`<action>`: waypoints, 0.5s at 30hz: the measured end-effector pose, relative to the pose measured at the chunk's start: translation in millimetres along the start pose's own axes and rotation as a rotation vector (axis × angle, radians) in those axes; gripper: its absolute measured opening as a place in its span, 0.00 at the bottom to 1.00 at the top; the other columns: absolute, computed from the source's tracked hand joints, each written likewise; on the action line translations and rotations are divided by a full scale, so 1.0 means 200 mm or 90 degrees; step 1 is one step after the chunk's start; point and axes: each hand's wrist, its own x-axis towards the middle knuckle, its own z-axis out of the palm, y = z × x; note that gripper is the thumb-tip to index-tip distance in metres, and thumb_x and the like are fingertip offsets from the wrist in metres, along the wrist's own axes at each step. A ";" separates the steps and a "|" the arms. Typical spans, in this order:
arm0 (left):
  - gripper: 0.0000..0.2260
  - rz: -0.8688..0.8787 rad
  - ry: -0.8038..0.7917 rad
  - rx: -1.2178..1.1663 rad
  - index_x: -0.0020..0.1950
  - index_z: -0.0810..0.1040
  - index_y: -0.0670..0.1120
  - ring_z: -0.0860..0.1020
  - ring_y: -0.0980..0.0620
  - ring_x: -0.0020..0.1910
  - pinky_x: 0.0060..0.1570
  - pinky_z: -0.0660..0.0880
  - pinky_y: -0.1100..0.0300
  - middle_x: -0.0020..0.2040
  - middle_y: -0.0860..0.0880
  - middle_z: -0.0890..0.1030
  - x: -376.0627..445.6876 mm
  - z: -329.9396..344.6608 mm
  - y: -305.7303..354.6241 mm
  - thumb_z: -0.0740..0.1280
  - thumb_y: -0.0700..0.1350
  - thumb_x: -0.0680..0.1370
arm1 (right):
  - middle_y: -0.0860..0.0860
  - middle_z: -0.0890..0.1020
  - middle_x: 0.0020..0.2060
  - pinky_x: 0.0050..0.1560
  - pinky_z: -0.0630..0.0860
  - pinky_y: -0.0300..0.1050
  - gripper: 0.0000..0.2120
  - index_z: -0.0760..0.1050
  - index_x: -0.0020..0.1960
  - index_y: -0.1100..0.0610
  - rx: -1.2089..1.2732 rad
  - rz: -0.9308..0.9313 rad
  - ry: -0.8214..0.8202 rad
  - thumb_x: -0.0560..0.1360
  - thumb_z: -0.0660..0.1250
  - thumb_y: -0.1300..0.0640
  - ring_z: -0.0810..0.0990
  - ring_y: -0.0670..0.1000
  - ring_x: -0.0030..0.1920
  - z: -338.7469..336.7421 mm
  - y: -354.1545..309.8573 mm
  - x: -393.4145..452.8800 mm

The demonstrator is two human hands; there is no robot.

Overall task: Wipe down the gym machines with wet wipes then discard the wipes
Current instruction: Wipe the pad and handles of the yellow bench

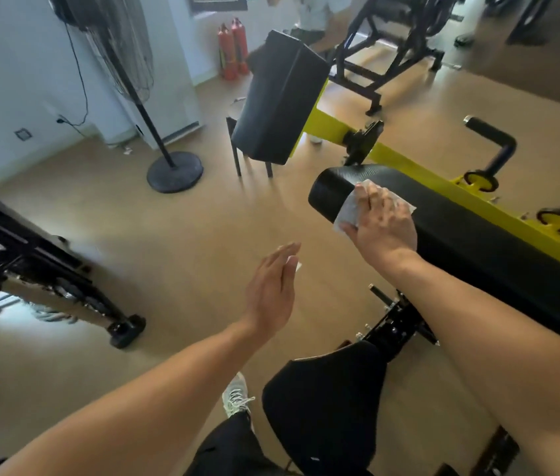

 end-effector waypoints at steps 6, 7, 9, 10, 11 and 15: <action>0.18 0.189 -0.016 -0.031 0.69 0.77 0.46 0.75 0.52 0.68 0.68 0.72 0.51 0.67 0.49 0.80 0.41 0.06 0.06 0.54 0.49 0.86 | 0.56 0.66 0.77 0.74 0.64 0.54 0.33 0.56 0.80 0.53 0.128 0.077 -0.052 0.83 0.49 0.36 0.67 0.57 0.75 -0.06 -0.11 0.26; 0.17 0.231 -0.018 -0.042 0.68 0.78 0.44 0.76 0.51 0.66 0.68 0.72 0.53 0.66 0.48 0.80 0.51 0.06 0.09 0.54 0.47 0.86 | 0.55 0.66 0.78 0.75 0.62 0.54 0.32 0.56 0.81 0.53 0.159 0.084 -0.073 0.82 0.49 0.37 0.66 0.56 0.76 -0.06 -0.11 0.31; 0.17 0.299 -0.029 -0.055 0.67 0.78 0.43 0.76 0.52 0.65 0.67 0.71 0.56 0.64 0.47 0.81 0.74 0.06 0.17 0.54 0.46 0.86 | 0.53 0.65 0.78 0.77 0.60 0.55 0.31 0.58 0.81 0.52 0.203 0.071 -0.114 0.82 0.50 0.41 0.63 0.55 0.78 -0.01 -0.10 0.42; 0.18 0.318 -0.043 -0.062 0.68 0.77 0.43 0.75 0.54 0.65 0.68 0.70 0.59 0.64 0.47 0.80 0.85 0.07 0.23 0.53 0.47 0.86 | 0.53 0.66 0.77 0.76 0.62 0.54 0.29 0.60 0.79 0.52 0.223 0.063 -0.133 0.81 0.52 0.43 0.64 0.55 0.77 -0.01 -0.08 0.48; 0.20 0.335 -0.061 -0.073 0.69 0.76 0.43 0.74 0.56 0.66 0.69 0.69 0.63 0.66 0.48 0.80 0.96 0.09 0.28 0.52 0.49 0.86 | 0.53 0.70 0.75 0.74 0.64 0.54 0.28 0.64 0.77 0.52 0.255 0.066 -0.153 0.80 0.55 0.43 0.67 0.55 0.75 -0.02 -0.05 0.53; 0.20 0.397 -0.159 -0.115 0.72 0.75 0.45 0.72 0.57 0.69 0.68 0.65 0.69 0.68 0.50 0.78 1.31 0.19 0.42 0.52 0.50 0.87 | 0.57 0.77 0.66 0.63 0.72 0.53 0.25 0.69 0.72 0.55 0.394 0.184 -0.225 0.81 0.59 0.43 0.76 0.58 0.65 -0.04 0.04 0.65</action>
